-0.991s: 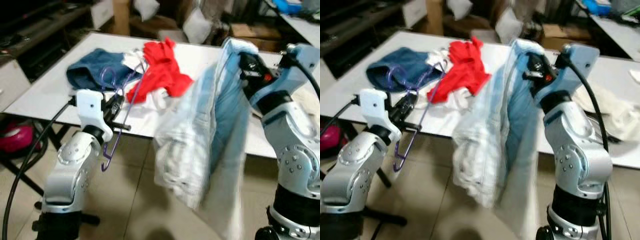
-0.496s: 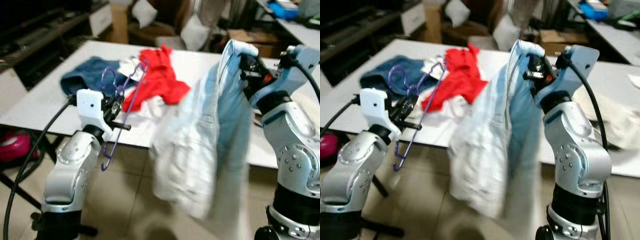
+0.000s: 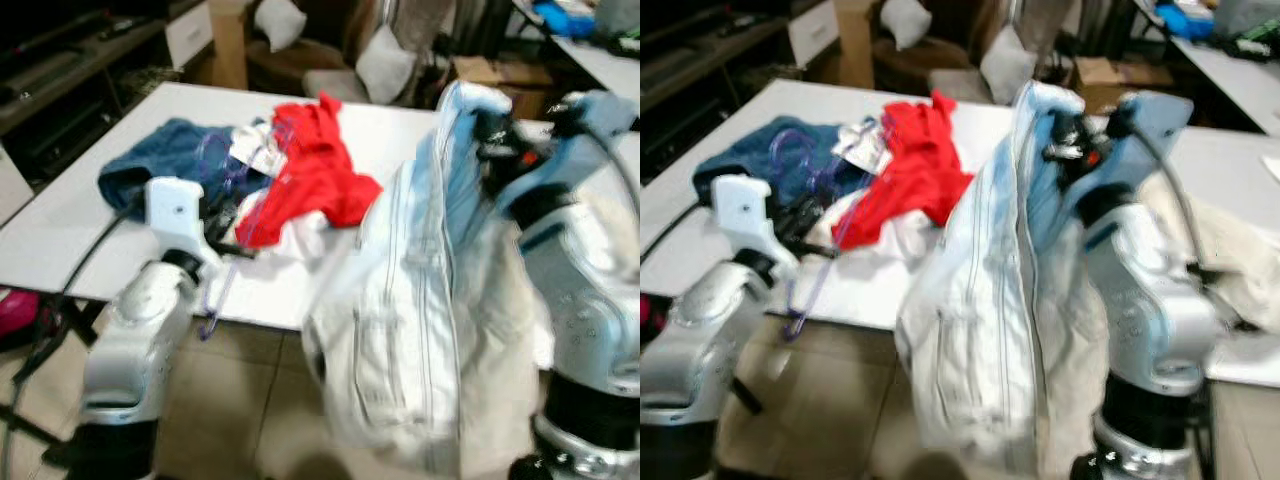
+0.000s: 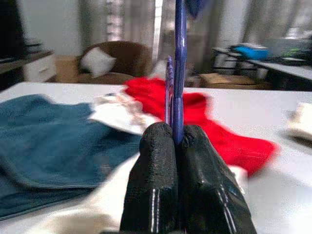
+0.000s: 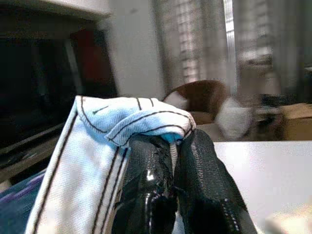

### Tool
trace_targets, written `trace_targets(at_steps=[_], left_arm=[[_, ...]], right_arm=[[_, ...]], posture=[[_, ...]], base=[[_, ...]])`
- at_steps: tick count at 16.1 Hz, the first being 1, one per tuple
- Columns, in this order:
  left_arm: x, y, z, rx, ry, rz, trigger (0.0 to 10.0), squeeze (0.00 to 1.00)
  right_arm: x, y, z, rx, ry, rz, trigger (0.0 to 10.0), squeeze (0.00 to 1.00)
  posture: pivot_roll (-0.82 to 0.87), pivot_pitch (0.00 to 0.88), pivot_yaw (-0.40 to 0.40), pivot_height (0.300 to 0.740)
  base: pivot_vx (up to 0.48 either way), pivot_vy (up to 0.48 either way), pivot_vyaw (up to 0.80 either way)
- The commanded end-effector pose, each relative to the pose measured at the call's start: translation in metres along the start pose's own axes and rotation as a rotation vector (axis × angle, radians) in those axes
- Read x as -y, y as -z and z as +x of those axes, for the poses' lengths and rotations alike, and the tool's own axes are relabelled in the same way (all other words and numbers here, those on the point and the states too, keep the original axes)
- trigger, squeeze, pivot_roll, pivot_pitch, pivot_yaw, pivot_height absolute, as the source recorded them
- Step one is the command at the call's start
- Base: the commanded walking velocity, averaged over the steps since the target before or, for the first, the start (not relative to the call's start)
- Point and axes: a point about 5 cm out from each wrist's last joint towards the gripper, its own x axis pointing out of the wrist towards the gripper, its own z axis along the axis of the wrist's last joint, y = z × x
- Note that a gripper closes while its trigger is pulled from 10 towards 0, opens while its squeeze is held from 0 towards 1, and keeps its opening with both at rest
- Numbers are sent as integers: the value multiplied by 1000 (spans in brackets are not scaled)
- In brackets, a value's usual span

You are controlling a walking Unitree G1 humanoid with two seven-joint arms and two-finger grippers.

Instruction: Hang hanger

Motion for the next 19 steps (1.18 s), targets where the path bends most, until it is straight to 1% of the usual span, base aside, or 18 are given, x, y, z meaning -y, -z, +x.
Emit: trace_targets(at_steps=[1,5,8,9,10,12,13,14,15,16,17,18,19], left_arm=[[5,-5,1,23,12,6,10000,0],[4,-4,0,20,6,6,10000,0],[-1,-4,-3,21,-25,11,10000,0],[-4,-4,-5,20,-43,15,10000,0],[-7,-3,-8,18,-61,18,10000,0],[-10,-3,-9,17,-73,20,10000,0],[-11,-3,-9,17,-76,21,10000,0],[-12,-3,-9,18,-78,23,10000,0],[-14,-5,-8,24,-86,22,10000,0],[-16,-6,-7,31,-92,17,10000,0],[-17,-7,-8,34,-100,23,10000,0],[-18,-7,-8,37,-111,24,10000,0],[-23,-7,-13,43,-149,29,10000,0]], right_arm=[[2,-15,-2,68,5,-23,10000,0],[1,-13,-2,56,-4,-21,10000,0],[-3,-7,2,26,-31,-15,10000,0],[-6,0,7,2,-47,-8,10000,0],[-9,7,16,-18,-58,-1,10000,0],[-15,9,31,-22,-81,-7,10000,0],[-19,6,41,-10,-100,-17,10000,0],[-28,-8,58,35,-149,-29,10000,0],[-54,-72,92,230,-270,-51,10000,0],[-74,-135,102,430,-350,-45,10000,0],[-81,-161,101,518,-385,-14,10000,0],[-84,-180,97,590,-408,15,10000,0],[-90,-212,83,742,-455,65,10000,0]], posture=[[-54,0,-26,740],[-51,0,-31,740],[-43,0,-45,740],[-38,0,-57,740],[-35,0,-60,740],[-32,0,-62,740],[-31,0,-59,740],[-31,0,-59,740],[-35,0,-54,740],[-34,0,-54,740],[-28,0,-63,740],[-26,0,-66,740],[-17,0,-76,740]], base=[[368,0,0],[371,0,0],[370,0,0],[371,0,0],[368,0,0],[369,0,0],[368,0,0],[368,0,0],[304,0,0],[0,0,0],[0,0,0],[0,0,0],[0,0,0]])
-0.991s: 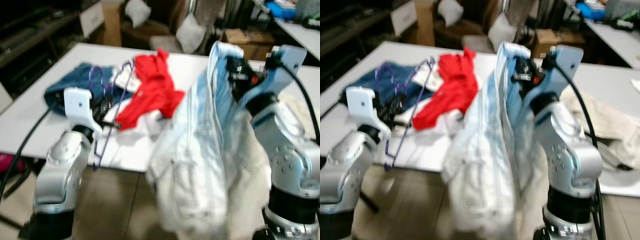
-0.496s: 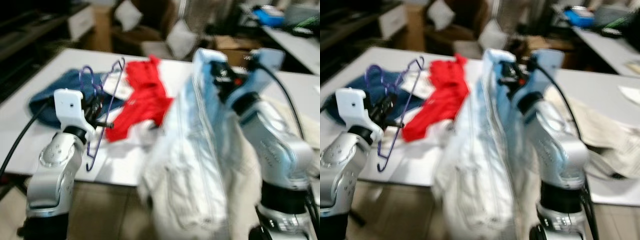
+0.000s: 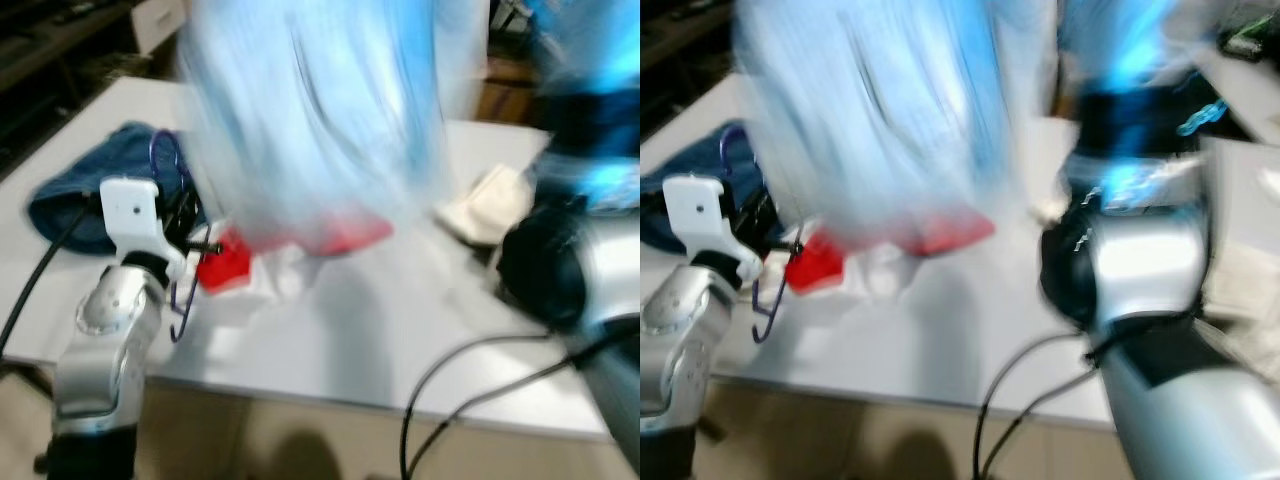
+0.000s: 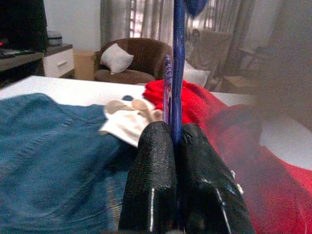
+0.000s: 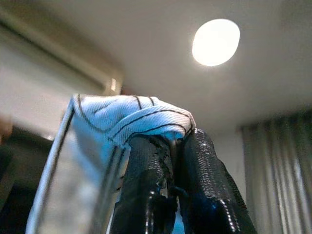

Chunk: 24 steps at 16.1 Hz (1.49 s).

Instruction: Hang hanger

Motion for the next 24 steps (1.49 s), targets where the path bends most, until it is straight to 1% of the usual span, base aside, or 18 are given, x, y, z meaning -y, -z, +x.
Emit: trace_targets(at_steps=[1,2,3,4,5,6,7,8,9,10,11,12,13,14,16,19,22,24], left_arm=[[-6,-3,-5,11,-35,22,10000,0],[-6,-2,-5,10,-35,23,10000,0],[-6,-2,-5,6,-27,27,10000,0],[-7,-1,-5,3,-25,31,10000,0],[-8,0,-6,-3,-28,43,10000,0],[-11,1,-6,-9,-43,49,10000,0],[-14,2,-6,-13,-61,58,10000,0],[-17,2,-6,-19,-73,62,10000,0],[-16,2,-6,-22,-70,64,10000,0],[-15,3,-4,-25,-58,67,10000,0],[-13,3,-3,-25,-45,65,10000,0],[-11,3,-1,-26,-34,63,10000,0],[-6,3,1,-29,-2,66,10000,0],[-3,3,2,-30,15,70,10000,0],[-3,3,4,-30,21,75,10000,0],[-2,-1,8,-22,34,89,10000,0],[1,0,16,-20,51,89,10000,0],[3,1,17,-24,63,89,10000,0]], right_arm=[[10,32,-21,-89,53,29,10000,0],[10,37,-25,-105,55,24,10000,0],[11,70,-48,-233,64,-71,10000,0],[12,104,-77,-352,64,-124,10000,0],[14,126,-107,-449,92,-149,10000,0],[17,145,-140,-545,136,-128,10000,0],[19,164,-181,-681,170,-134,10000,0],[16,184,-238,-896,227,-74,10000,0],[8,193,-271,-1032,218,-38,10000,0],[-4,200,-315,-1203,189,-15,10000,0],[-9,202,-332,-1264,182,-12,10000,0],[-12,202,-341,-1294,185,-12,10000,0],[-13,201,-352,-1326,206,-12,10000,486],[-11,199,-357,-1330,195,-28,10000,1000],[-8,196,-362,-1362,175,-27,10000,1000],[-4,187,-367,-1386,102,-47,10000,1000],[-12,157,-366,-1424,-174,24,10000,1000],[-15,138,-360,-1398,-284,61,10000,1000]], posture=[[-13,0,-77,740],[-13,0,-77,740],[-8,0,-71,740],[-10,0,-66,740],[-12,0,-60,740],[-15,0,-56,740],[-12,0,-54,740],[-14,0,-47,740],[-15,0,-41,740],[-19,0,-33,740],[-21,0,-29,740],[-22,0,-26,740],[-26,0,-18,740],[-25,0,-14,740],[-20,0,-11,740],[-19,0,0,740],[-34,0,15,740],[-34,0,15,740]], base=[[0,0,0],[0,0,0],[0,0,0],[0,0,0],[0,0,0],[0,0,0],[0,0,0],[0,0,0],[0,0,0],[0,0,0],[0,0,0],[0,0,0],[0,0,0],[0,0,0],[0,0,0],[0,0,0],[0,0,0],[0,0,0]])
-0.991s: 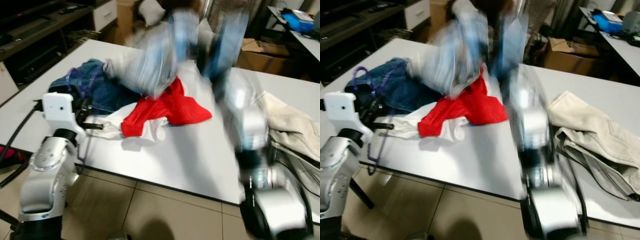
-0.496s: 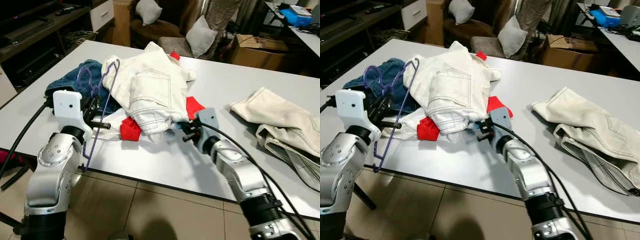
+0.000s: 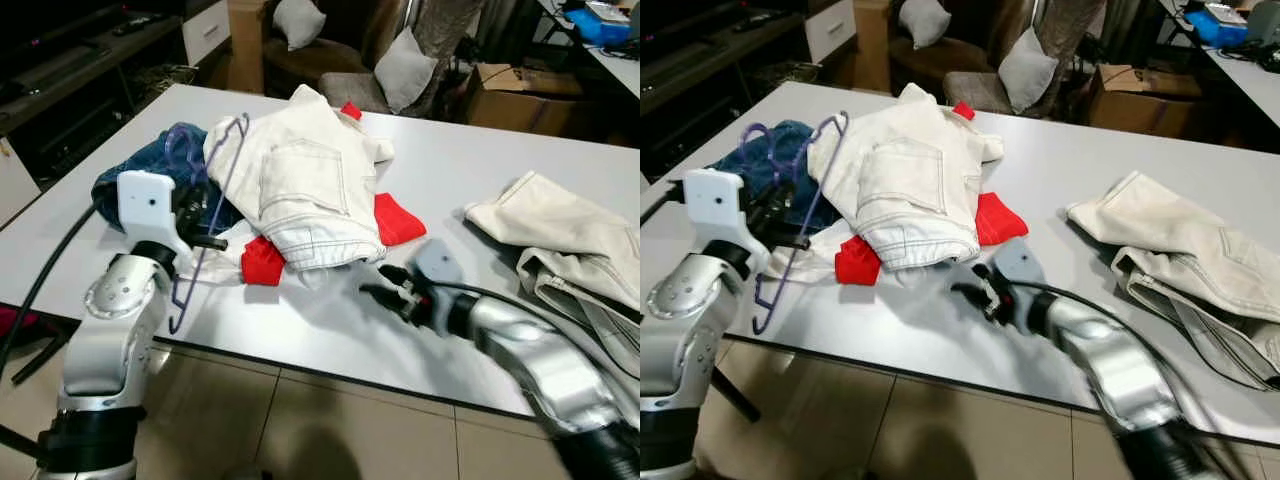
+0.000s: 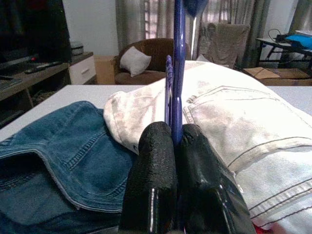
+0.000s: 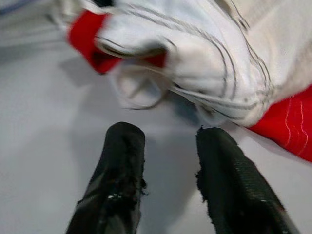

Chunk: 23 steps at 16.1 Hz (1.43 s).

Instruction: Hang hanger

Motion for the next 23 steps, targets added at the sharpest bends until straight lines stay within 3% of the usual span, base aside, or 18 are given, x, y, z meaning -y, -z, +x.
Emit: trace_targets(at_steps=[1,2,4,5,6,8,11,13,14,15,18,19,20,21,23], left_arm=[[4,-3,3,10,39,13,10000,0],[5,-3,3,8,51,10,10000,0],[10,-3,6,-6,145,14,10000,0],[12,-4,7,-4,173,10,10000,0],[19,-14,10,22,288,9,10000,0],[29,-26,15,42,442,37,10000,0],[48,-56,20,91,768,179,10000,0],[49,-64,21,98,851,241,10000,0],[50,-77,23,115,923,297,10000,0],[52,-85,23,124,984,351,10000,0],[60,-95,22,122,1103,471,10000,0],[63,-97,20,120,1139,509,10000,0],[66,-98,18,118,1165,528,10000,0],[67,-98,17,117,1184,548,10000,0],[69,-99,14,112,1203,578,10000,0]], right_arm=[[-5,-14,-19,37,-91,-46,10000,1000],[-6,-18,-26,44,-109,-62,10000,1000],[1,-51,-57,164,-124,-66,10000,1000],[4,-60,-64,203,-122,-74,10000,1000],[12,-90,-79,323,-111,-111,10000,1000],[23,-114,-81,401,-77,-175,10000,1000],[34,-144,-75,436,-111,-341,10000,1000],[33,-154,-76,433,-160,-374,10000,1000],[31,-160,-75,398,-224,-438,10000,659],[31,-163,-74,374,-262,-482,10000,0],[32,-165,-66,332,-320,-528,10000,0],[33,-163,-61,307,-336,-538,8353,0],[33,-160,-58,281,-346,-546,3216,0],[34,-158,-55,261,-360,-551,0,0],[34,-156,-50,247,-377,-549,0,0]], posture=[[-36,0,19,740],[-38,0,20,740],[-58,0,36,740],[-60,0,38,740],[-70,0,42,740],[-73,0,44,740],[-77,0,45,740],[-83,0,50,740],[-86,0,51,740],[-86,0,49,740],[-89,0,49,740],[-89,0,49,740],[-89,0,50,740],[-89,0,49,740],[-88,0,54,740]], base=[[0,0,0],[0,0,0],[0,0,0],[0,0,0],[0,0,0],[0,0,0],[0,0,0],[0,0,0],[0,0,0],[0,0,0],[0,0,0],[0,0,0],[0,0,0],[0,0,0],[0,0,0]])
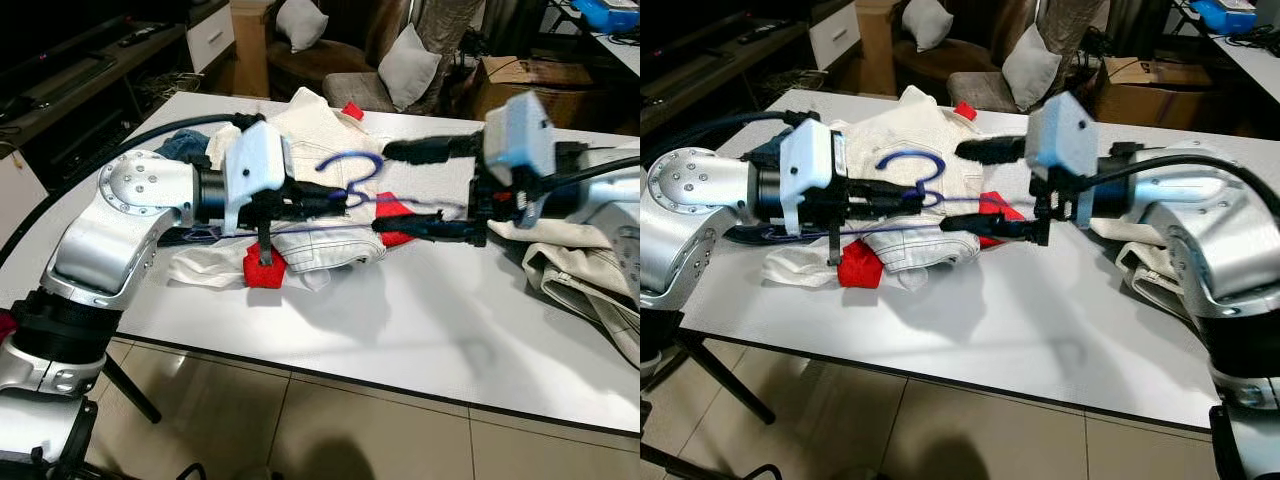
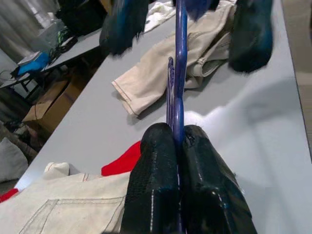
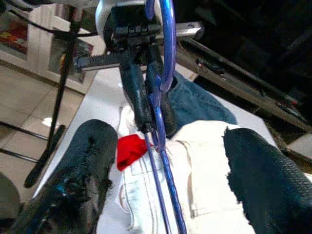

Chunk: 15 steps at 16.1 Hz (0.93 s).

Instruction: Hang hanger

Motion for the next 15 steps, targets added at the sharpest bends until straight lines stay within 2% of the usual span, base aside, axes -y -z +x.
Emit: trace_targets(at_steps=[1,6,11,15], left_arm=[[-1,-7,-1,-16,16,45,10000,0],[1,-13,2,2,19,88,10000,0],[-7,-21,1,30,-12,127,10000,0],[-2,-26,4,45,26,142,10000,0]], right_arm=[[2,-7,2,-1,-14,-41,0,0],[-3,1,17,-14,-90,-29,0,0],[2,6,21,-64,-114,-29,0,0],[7,6,24,-55,-99,-32,0,0]], posture=[[-88,0,54,740],[-85,0,49,740],[-85,0,41,740],[-83,0,40,740]], base=[[0,0,0],[0,0,0],[0,0,0],[0,0,0]])
